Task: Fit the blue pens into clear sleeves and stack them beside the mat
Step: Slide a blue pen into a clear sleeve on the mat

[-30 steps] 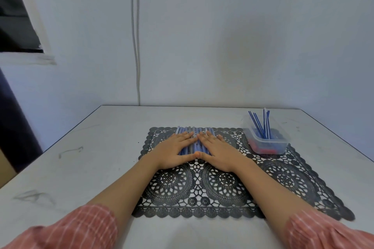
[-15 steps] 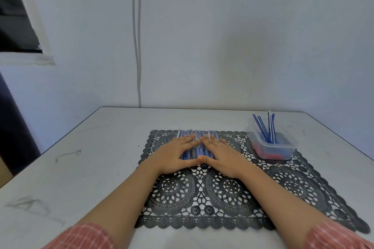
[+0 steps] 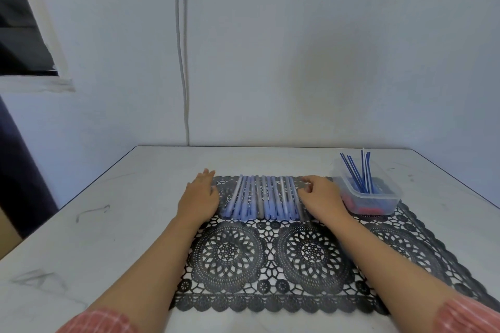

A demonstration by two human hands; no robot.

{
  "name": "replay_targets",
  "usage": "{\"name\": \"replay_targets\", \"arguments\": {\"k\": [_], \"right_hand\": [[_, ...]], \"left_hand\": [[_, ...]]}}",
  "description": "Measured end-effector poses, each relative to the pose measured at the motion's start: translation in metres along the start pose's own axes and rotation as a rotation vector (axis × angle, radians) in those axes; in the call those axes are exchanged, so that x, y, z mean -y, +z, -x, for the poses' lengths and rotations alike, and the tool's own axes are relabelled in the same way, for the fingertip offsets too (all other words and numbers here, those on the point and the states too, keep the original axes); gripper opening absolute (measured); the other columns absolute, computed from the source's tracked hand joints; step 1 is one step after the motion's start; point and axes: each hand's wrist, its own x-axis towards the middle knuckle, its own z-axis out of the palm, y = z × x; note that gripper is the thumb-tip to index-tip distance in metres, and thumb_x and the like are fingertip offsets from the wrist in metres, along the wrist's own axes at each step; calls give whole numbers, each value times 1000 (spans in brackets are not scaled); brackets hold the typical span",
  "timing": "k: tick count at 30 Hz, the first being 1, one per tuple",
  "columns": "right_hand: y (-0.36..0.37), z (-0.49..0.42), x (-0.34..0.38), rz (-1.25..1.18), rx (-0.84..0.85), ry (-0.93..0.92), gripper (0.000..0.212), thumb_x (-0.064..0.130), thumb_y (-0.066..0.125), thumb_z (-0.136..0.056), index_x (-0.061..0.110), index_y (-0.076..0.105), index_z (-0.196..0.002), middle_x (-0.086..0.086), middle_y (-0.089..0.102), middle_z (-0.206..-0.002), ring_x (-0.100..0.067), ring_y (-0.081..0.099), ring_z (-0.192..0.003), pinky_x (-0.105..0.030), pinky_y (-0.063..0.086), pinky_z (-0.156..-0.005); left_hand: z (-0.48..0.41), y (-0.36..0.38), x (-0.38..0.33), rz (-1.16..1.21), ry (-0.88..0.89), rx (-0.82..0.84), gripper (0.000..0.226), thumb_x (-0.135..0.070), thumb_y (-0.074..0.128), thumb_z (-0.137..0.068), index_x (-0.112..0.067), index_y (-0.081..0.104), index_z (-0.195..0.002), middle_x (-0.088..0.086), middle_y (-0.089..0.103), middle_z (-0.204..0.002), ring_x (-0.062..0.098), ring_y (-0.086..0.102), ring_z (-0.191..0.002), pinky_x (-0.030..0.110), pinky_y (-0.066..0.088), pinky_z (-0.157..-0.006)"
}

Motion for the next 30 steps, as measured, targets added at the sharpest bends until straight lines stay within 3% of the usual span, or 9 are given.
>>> {"name": "replay_targets", "arguments": {"k": [5,8,13,18,22,25,30], "right_hand": [[2,6,6,124,39,-14,48,14,58,-82,11,53,-130,-10,63,-114,-21,58,-105,-30,43,-92],[-1,9,10,154,60,-18,46,12,58,-81,10,56,-127,-10,66,-109,-20,60,-101,-30,45,-91],[-2,9,10,180,52,43,31,9,60,-76,0,68,-105,-14,68,-104,-24,64,-94,-36,51,-85],[-5,7,9,265,96,101,16,16,60,-70,4,70,-74,-7,65,-64,-22,65,-67,-28,49,-53],[-8,6,9,287,101,118,21,18,61,-68,1,70,-76,-7,65,-62,-20,62,-58,-28,49,-53],[-8,9,10,267,74,117,24,19,62,-70,2,71,-84,-11,70,-74,-22,67,-66,-36,56,-61],[-19,16,24,146,-12,85,21,18,64,-78,16,64,-99,6,61,-77,-8,60,-59,-27,50,-54]], "left_hand": [[-4,7,1,-303,-60,130,54,-34,21,-101,-14,13,-150,4,7,-158,19,7,-144,39,6,-117],[-3,6,0,-322,-54,136,54,-34,21,-101,-14,13,-150,3,8,-158,19,7,-144,39,6,-117],[-2,5,-1,-334,-56,137,54,-34,21,-101,-14,13,-151,3,8,-158,18,7,-144,38,6,-117],[-1,5,-3,-342,-58,150,54,-34,18,-102,-14,11,-151,3,5,-158,18,4,-145,38,4,-116],[0,5,-3,-327,-52,134,53,-34,19,-101,-15,13,-151,2,7,-158,18,5,-145,37,4,-116],[0,5,-3,-296,-53,117,53,-33,22,-101,-15,16,-150,2,9,-158,17,7,-144,37,5,-116],[3,-5,-11,-134,-25,-56,50,-28,35,-98,-15,31,-145,6,23,-154,19,16,-143,37,8,-116]]}}
